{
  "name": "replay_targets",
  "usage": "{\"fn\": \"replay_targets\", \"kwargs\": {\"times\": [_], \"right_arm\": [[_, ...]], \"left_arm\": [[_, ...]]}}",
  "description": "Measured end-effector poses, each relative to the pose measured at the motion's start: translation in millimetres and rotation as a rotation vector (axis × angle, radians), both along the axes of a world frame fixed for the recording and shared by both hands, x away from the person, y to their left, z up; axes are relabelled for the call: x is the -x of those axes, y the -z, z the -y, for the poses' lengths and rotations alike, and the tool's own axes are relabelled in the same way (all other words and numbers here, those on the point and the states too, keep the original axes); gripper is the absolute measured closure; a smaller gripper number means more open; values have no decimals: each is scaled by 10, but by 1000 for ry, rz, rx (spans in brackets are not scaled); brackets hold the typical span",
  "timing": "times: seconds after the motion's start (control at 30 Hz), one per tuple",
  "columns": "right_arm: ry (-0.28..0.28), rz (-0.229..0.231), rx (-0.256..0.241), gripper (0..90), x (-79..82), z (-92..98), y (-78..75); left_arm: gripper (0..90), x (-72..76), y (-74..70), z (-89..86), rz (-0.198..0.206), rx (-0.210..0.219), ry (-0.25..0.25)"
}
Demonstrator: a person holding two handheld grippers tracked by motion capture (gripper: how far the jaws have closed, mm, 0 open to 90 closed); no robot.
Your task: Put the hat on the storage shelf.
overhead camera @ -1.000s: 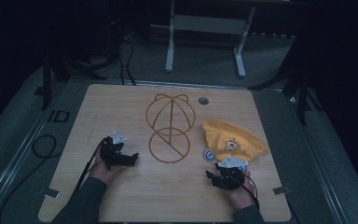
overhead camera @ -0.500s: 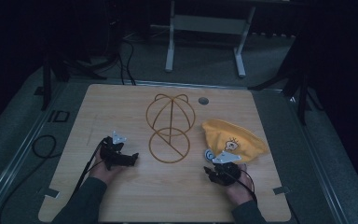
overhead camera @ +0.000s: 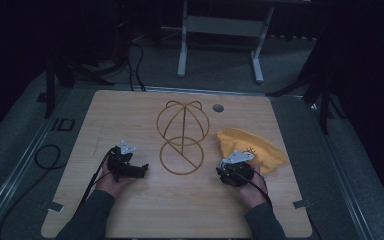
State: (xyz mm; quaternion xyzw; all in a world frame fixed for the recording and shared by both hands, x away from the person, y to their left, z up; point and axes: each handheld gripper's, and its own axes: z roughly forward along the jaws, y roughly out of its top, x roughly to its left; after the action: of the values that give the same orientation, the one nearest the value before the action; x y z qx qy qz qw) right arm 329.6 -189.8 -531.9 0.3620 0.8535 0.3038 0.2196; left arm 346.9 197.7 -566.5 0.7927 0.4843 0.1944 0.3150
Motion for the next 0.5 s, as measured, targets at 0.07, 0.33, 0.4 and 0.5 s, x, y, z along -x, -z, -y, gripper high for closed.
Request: {"fn": "replay_targets", "kwargs": {"times": [0.07,0.33,0.4,0.5], "right_arm": [[-4,1,24,521,-48,-27,24],[39,-49,55,538,-166,-56,122],[57,-55,63,549,-179,-52,123],[82,-72,58,605,-198,-43,123]], "left_arm": [[1,0,0,0,0,0,0],[1,0,0,0,0,0,0],[1,0,0,0,0,0,0],[1,0,0,0,0,0,0]]}}
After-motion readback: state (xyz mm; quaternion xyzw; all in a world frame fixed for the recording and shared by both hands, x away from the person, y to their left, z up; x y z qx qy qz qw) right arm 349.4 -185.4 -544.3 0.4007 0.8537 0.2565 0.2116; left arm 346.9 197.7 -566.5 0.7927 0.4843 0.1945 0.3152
